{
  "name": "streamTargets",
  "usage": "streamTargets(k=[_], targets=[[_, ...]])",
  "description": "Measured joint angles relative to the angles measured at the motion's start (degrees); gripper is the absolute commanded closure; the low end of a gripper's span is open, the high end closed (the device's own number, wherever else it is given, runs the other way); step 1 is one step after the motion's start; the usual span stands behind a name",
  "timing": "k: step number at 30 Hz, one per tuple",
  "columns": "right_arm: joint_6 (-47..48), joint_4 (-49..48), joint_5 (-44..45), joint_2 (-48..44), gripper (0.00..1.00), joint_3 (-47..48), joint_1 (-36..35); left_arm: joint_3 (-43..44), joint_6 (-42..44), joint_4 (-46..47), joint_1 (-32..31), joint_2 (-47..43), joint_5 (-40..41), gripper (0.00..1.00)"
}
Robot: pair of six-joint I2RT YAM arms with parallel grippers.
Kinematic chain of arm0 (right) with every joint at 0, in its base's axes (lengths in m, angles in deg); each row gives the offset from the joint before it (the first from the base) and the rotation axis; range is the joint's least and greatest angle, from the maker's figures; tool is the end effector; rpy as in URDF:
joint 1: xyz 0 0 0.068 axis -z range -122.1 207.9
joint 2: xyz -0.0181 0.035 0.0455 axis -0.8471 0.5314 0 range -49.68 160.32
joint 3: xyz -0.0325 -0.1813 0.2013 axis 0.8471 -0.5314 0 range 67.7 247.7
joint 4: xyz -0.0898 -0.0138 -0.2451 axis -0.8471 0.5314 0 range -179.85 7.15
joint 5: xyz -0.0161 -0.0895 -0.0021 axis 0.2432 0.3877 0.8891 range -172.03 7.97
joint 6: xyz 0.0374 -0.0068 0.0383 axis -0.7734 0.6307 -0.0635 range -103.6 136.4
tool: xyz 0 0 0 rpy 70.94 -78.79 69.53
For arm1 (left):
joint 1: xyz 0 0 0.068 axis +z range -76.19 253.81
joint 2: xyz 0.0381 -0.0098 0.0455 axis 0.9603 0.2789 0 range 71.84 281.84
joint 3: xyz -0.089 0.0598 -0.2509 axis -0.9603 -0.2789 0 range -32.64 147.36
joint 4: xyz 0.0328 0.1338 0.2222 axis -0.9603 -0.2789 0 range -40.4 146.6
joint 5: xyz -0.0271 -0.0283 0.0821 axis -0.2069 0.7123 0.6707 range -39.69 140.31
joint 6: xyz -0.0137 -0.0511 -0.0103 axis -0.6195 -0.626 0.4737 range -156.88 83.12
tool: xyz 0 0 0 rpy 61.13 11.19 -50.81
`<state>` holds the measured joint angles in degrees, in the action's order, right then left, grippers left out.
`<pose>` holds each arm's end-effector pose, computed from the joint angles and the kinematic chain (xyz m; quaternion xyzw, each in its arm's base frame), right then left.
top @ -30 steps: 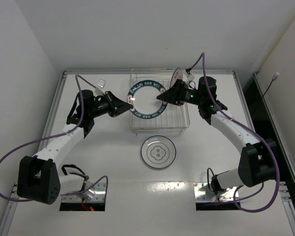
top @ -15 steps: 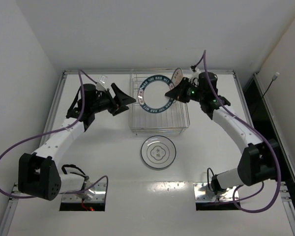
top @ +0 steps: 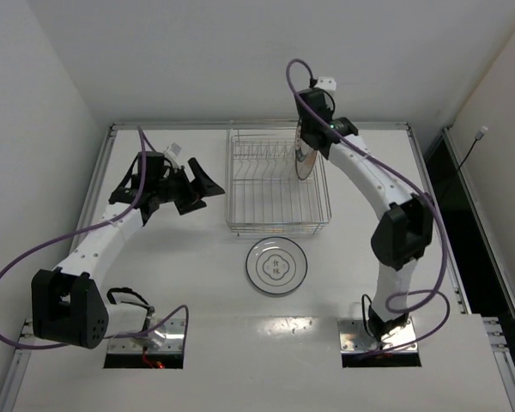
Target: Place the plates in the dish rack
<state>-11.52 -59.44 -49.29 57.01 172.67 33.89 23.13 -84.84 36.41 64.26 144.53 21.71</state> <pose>0.4012 0.1576 0.3636 0.1650 0.8346 -0.0186 0.5253 0.2706 -0.0628 0.2882 -0.1816 0.8555 -0.4015 0.2719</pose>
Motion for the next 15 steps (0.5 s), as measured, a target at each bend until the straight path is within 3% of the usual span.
streamTargets(k=[5,15], targets=[[4.0,2.9,6.3,8.0,1.0,0.8,-0.6,0.0,1.5,-1.3,1.0,0.0,0.0,0.22],[5.6,2.2,5.5,13.5,0.99,3.8,-1.2,0.0,2.8,-2.7,2.4,0.0,-0.3,0.22]])
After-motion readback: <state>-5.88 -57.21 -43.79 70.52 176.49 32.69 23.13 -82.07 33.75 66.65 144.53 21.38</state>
